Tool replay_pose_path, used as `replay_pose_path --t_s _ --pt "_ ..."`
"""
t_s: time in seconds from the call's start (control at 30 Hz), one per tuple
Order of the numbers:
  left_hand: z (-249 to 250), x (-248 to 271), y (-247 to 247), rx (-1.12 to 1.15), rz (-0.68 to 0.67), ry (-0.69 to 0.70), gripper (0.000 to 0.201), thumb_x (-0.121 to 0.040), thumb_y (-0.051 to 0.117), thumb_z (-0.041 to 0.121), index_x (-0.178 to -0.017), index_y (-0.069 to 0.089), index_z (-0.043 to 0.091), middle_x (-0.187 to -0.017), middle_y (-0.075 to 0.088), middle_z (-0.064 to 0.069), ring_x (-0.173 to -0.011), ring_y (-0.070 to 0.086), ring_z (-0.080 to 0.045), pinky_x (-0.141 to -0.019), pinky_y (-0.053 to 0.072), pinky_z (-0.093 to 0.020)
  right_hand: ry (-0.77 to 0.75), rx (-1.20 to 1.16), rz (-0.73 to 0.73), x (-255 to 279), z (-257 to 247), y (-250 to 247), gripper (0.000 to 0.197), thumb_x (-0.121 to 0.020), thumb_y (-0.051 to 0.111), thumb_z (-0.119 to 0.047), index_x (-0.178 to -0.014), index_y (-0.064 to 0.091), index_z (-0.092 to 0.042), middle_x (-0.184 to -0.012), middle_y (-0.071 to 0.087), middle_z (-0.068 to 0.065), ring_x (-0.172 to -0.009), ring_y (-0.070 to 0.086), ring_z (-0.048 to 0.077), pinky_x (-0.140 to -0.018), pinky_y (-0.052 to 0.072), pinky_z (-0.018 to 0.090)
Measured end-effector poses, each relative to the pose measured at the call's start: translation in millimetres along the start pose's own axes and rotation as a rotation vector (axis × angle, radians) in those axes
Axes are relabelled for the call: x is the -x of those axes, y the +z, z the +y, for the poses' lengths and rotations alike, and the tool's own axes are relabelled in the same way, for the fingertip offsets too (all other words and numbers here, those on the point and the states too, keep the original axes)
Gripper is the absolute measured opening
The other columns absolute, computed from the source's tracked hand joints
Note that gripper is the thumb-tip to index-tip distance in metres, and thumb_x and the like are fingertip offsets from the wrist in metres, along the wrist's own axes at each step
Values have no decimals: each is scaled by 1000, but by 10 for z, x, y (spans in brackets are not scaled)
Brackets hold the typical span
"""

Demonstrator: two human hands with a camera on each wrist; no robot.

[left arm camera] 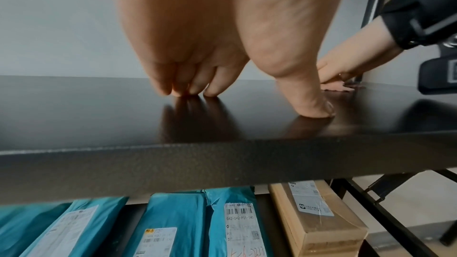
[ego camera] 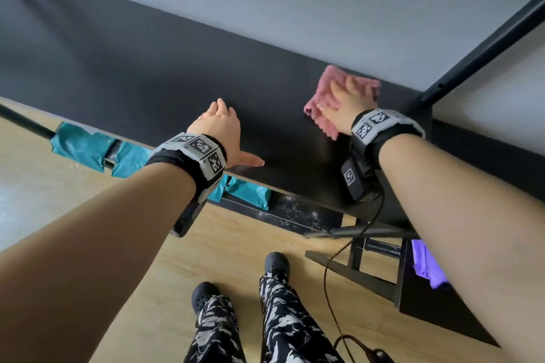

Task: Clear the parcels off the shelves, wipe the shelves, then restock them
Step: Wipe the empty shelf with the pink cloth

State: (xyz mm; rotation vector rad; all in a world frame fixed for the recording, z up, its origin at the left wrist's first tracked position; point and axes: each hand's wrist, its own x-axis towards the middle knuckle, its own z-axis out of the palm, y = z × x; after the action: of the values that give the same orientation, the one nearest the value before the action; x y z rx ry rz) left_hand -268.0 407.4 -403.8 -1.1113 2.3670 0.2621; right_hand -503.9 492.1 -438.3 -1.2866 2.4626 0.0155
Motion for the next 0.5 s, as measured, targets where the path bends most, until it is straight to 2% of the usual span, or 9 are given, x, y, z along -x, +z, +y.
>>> replay_pose_path --t_s 0.13,0.23,0.33,0.4,0.47,0.5 --pt "-40 -32 -2 -8 -4 10 124 -62 56 79 -150 5 7 -158 1 -13 -146 8 -27 -115 27 -41 6 30 -36 -454 -111 -87 71 -91 44 -49 -150 16 -21 -157 9 11 -144 8 34 -116 6 54" --pt "-74 -54 -17 -21 -5 21 124 -60 59 79 -150 9 9 -158 3 -10 -145 12 -25 -112 31 -43 -166 111 -7 -584 -449 -79 67 -92 40 -47 -149 17 -22 -157 11 10 -144 10 33 -115 7 55" --pt "-62 -58 -36 -43 -11 16 125 -59 60 78 -150 11 8 -158 6 -11 -145 15 -26 -111 33 -45 -373 210 -97 -518 -817 19 59 -92 39 -43 -146 25 -24 -155 18 9 -142 16 34 -114 13 53" --pt "-40 -56 -49 -51 -9 9 125 -58 62 78 -149 13 8 -157 7 -11 -144 17 -25 -109 36 -45 -474 296 -125 -401 -885 63 60 -88 38 -49 -143 26 -29 -154 20 8 -139 18 39 -113 15 54" --pt "-27 -53 -60 -60 -10 7 124 -59 62 77 -149 12 8 -157 7 -11 -144 17 -26 -109 36 -44 -417 295 -57 -287 -733 32 62 -90 37 -54 -146 24 -30 -155 17 7 -140 13 42 -115 10 55" --pt "-28 -53 -60 -63 -9 7 123 -60 61 77 -150 11 9 -158 7 -11 -144 16 -26 -109 36 -43 -359 273 -1 -228 -649 -33 59 -91 38 -52 -144 29 -27 -153 22 9 -139 16 39 -115 10 52"
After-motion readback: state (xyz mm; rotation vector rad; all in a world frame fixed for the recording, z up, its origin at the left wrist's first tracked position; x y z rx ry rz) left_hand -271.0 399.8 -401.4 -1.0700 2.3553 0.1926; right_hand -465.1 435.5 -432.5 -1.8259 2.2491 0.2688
